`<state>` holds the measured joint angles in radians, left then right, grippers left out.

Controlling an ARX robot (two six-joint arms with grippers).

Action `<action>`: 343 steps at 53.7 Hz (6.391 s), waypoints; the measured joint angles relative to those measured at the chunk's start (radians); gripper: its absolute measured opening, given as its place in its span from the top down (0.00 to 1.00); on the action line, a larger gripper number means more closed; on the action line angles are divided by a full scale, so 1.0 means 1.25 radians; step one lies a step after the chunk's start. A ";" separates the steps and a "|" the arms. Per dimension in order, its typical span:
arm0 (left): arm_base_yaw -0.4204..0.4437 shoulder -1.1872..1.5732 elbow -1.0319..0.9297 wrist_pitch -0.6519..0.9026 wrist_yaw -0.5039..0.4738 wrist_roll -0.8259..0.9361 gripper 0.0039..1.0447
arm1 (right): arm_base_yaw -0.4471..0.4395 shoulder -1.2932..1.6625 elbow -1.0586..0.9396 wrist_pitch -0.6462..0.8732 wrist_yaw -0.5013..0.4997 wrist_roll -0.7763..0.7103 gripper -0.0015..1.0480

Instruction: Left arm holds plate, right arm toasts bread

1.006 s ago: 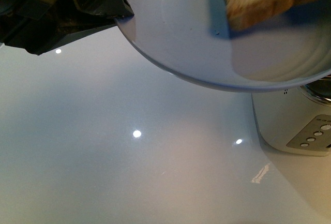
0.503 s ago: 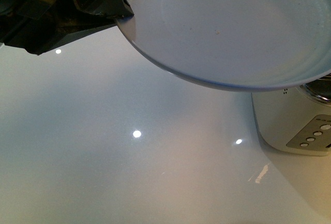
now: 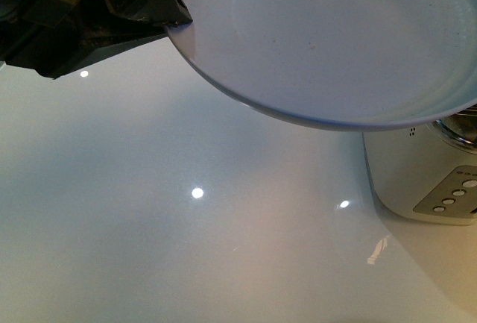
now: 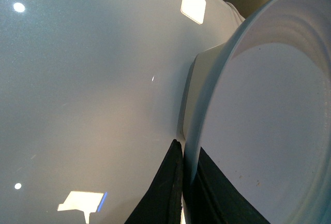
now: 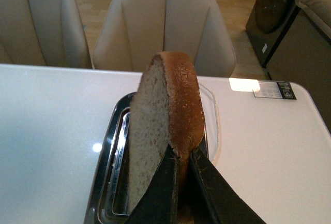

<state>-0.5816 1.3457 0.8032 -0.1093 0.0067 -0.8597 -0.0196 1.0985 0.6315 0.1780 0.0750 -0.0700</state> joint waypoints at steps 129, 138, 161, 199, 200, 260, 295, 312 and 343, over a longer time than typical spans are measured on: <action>0.000 0.000 0.000 0.000 0.000 -0.001 0.97 | 0.136 0.374 0.028 0.132 0.218 0.017 0.98; 0.000 0.000 0.000 0.000 0.000 -0.001 0.97 | 0.135 0.369 0.000 0.152 0.203 0.020 0.71; 0.000 0.000 0.000 0.000 0.000 -0.001 0.97 | -0.015 -0.092 -0.193 0.152 -0.024 -0.001 0.12; 0.000 0.000 0.000 0.000 0.000 -0.001 0.97 | 0.013 -0.435 -0.453 0.241 -0.060 0.050 0.98; 0.000 0.000 0.000 0.000 0.000 -0.001 0.97 | 0.013 -0.443 -0.455 0.237 -0.060 0.050 0.98; 0.000 0.000 0.000 0.000 0.000 -0.002 0.97 | 0.013 -0.757 -0.491 -0.022 -0.060 0.051 0.98; 0.000 0.001 0.000 0.000 0.000 -0.002 0.97 | 0.014 -0.874 -0.491 -0.141 -0.060 0.051 0.48; 0.006 0.001 -0.045 0.220 -0.045 0.016 0.97 | 0.014 -0.874 -0.491 -0.141 -0.060 0.053 0.09; 0.339 0.176 -0.152 0.367 0.154 0.130 0.97 | 0.014 -0.874 -0.491 -0.141 -0.060 0.053 0.09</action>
<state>-0.1574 1.5658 0.6128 0.3496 0.1993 -0.6975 -0.0021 0.0055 0.0181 0.0013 0.0002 -0.0036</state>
